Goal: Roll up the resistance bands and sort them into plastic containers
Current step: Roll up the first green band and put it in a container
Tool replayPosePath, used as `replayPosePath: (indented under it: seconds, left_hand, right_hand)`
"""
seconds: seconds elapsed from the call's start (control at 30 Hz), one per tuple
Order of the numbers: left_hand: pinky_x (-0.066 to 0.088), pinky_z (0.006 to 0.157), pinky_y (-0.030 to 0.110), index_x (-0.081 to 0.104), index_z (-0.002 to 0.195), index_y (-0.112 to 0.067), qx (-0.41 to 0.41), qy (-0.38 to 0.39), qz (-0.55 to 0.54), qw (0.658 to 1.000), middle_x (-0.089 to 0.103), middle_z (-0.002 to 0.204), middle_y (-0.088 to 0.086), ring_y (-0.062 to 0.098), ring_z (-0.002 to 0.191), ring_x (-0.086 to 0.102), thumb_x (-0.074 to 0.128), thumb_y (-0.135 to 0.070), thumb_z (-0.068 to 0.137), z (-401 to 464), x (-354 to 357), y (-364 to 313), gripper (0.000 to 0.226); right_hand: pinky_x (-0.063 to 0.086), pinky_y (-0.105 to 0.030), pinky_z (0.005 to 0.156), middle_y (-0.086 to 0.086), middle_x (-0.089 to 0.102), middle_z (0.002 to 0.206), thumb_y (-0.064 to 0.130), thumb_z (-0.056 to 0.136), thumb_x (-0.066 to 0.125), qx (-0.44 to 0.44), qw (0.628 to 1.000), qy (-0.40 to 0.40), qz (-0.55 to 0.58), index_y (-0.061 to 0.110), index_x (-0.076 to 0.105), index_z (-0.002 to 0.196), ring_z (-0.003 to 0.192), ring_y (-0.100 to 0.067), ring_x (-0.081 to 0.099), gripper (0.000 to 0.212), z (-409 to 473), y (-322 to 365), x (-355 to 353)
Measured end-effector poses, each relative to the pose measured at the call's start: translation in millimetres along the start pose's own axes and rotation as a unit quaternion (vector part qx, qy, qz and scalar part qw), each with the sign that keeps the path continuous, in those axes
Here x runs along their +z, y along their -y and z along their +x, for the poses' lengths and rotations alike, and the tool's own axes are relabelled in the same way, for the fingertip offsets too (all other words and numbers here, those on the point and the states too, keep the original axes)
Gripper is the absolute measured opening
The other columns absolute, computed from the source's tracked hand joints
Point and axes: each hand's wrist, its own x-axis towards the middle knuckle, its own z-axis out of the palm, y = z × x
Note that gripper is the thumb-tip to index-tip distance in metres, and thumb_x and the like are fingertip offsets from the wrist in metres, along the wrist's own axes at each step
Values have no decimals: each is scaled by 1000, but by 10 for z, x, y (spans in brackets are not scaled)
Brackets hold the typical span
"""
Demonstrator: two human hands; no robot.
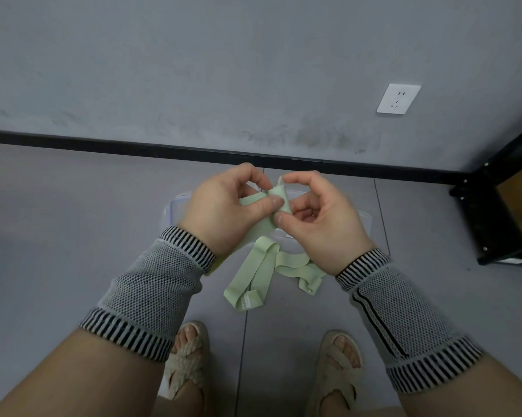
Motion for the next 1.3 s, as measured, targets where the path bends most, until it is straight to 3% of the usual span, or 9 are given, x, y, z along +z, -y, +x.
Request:
replayPosePath:
  seconds: [0.13,0.23,0.33,0.43,0.73,0.9,1.3]
  left_hand:
    - [53,61,33,60,80,-25,-24,5,-13,1000,70,73,3,15,62,64,73,-26,78,18,7,0,13]
    - [51,56,26,60,79,-24,-53,22,-41,998,70,72,5,10,57,61,71,-20,80,21,-50,12,12]
    - [46,50,17,60,82,-19,-83,59,-98,990,68,66,-1,4,51,58,68,-15,83,11,-124,42,9]
    - [47,53,20,61,88,-16,-85,101,-122,984,70,70,3,9,55,61,66,-12,85,-2,-156,76,6]
    - [45,54,21,56,95,-19,-85,100,-95,987,70,70,1,8,54,58,65,-21,85,3,-125,94,14]
    - [44,60,24,58,88,-24,-80,115,-34,990,66,60,-6,4,54,56,60,-24,89,13,-165,151,2]
    - [48,58,21,58,90,-27,-20,82,0,996,70,67,-9,3,56,61,71,-20,80,8,-213,66,17]
  right_hand:
    - [52,-25,68,2,67,79,20,74,78,-3,1000,-10,-29,39,56,108,66,-6,58,45,-3,-10,4]
    - [51,-24,70,6,64,86,21,70,82,-14,998,45,-37,48,51,111,75,-4,57,58,-17,15,-34]
    - [53,-27,75,10,63,95,16,71,81,-17,993,103,-48,52,42,123,88,-6,58,75,-33,28,-89]
    - [54,-27,77,6,67,99,8,73,79,-15,991,126,-32,53,38,126,91,-15,63,81,-40,35,-99]
    - [58,-37,75,0,66,76,3,70,80,-19,992,121,0,45,55,104,71,-25,64,60,-40,76,-49]
    - [57,-33,75,10,64,69,-2,70,79,-12,992,123,28,41,56,107,68,-10,61,61,-33,62,-96]
    - [55,-27,71,9,64,70,-1,69,80,-24,992,126,15,41,58,107,67,-11,59,61,-18,67,-178]
